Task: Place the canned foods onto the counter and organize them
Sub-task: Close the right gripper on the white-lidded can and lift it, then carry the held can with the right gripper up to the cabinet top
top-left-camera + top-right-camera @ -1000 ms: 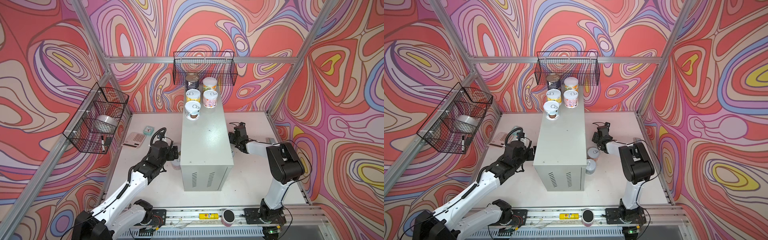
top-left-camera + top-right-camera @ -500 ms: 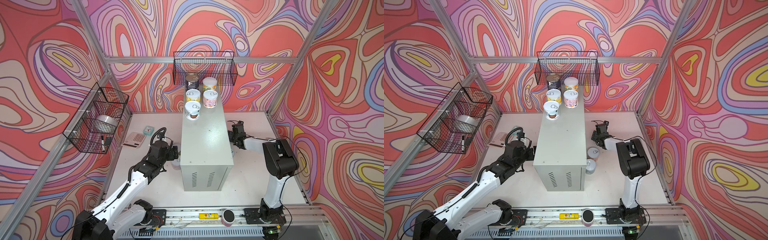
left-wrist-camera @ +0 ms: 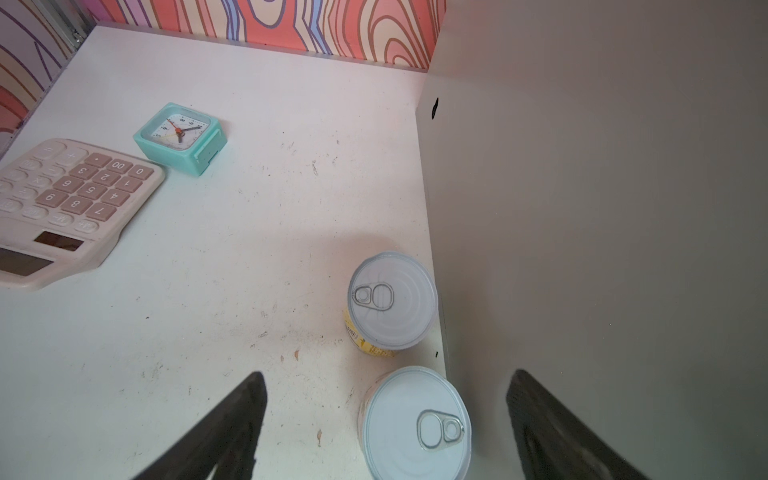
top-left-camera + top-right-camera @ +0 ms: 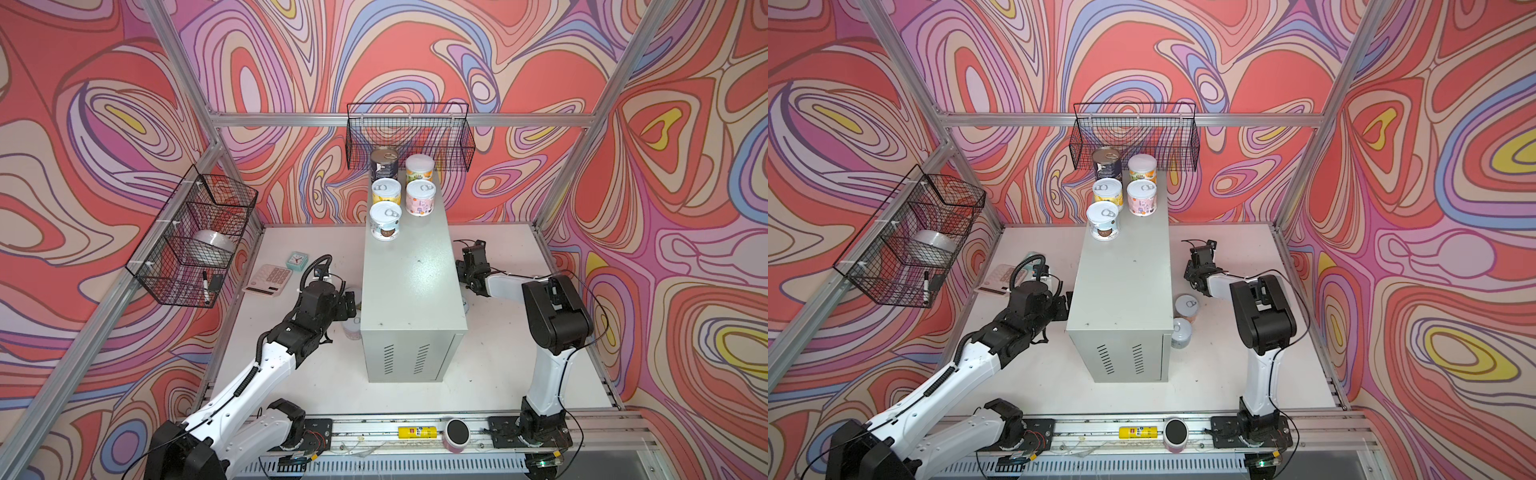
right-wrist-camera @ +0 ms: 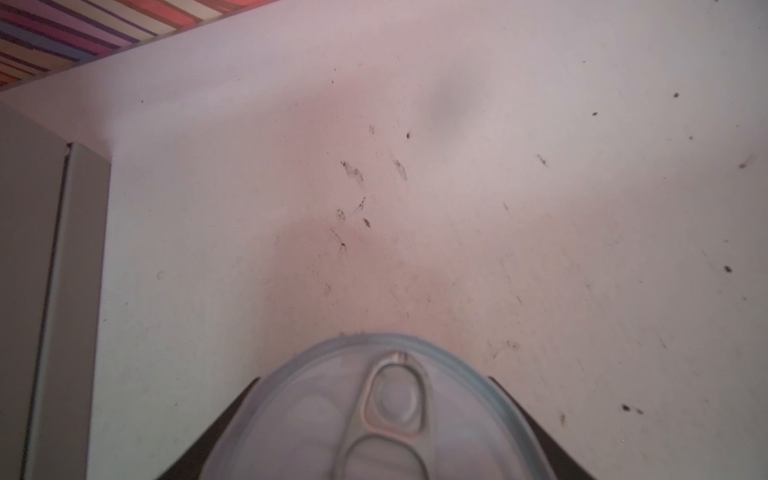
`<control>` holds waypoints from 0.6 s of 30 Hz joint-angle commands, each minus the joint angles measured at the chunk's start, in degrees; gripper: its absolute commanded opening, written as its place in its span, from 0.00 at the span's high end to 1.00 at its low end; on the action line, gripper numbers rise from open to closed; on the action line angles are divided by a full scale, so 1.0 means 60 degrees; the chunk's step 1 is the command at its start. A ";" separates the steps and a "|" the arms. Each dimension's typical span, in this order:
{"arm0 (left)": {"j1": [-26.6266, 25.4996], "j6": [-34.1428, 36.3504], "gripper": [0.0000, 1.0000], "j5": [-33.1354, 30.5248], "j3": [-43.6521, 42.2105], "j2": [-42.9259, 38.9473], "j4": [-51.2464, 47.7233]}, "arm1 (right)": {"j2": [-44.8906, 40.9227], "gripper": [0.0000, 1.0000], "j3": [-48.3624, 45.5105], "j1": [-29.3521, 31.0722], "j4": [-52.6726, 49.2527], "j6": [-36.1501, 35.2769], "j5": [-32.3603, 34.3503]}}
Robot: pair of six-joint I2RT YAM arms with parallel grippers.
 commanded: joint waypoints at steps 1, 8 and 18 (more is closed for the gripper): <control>0.0051 -0.0066 0.08 -0.0123 0.0153 -0.0275 -0.0027 | -0.0362 1.00 -0.0228 -0.0049 0.0023 -0.0052 0.0136; 0.0117 -0.0235 0.08 -0.0117 0.0676 -0.0369 -0.0943 | -0.2267 1.00 -0.0457 -0.0049 -0.1016 -0.0239 0.0292; 0.0376 -0.0551 0.10 -0.0521 0.1419 -0.0685 -0.2642 | -0.4693 1.00 0.0902 -0.0049 -0.3863 -0.0476 -0.0243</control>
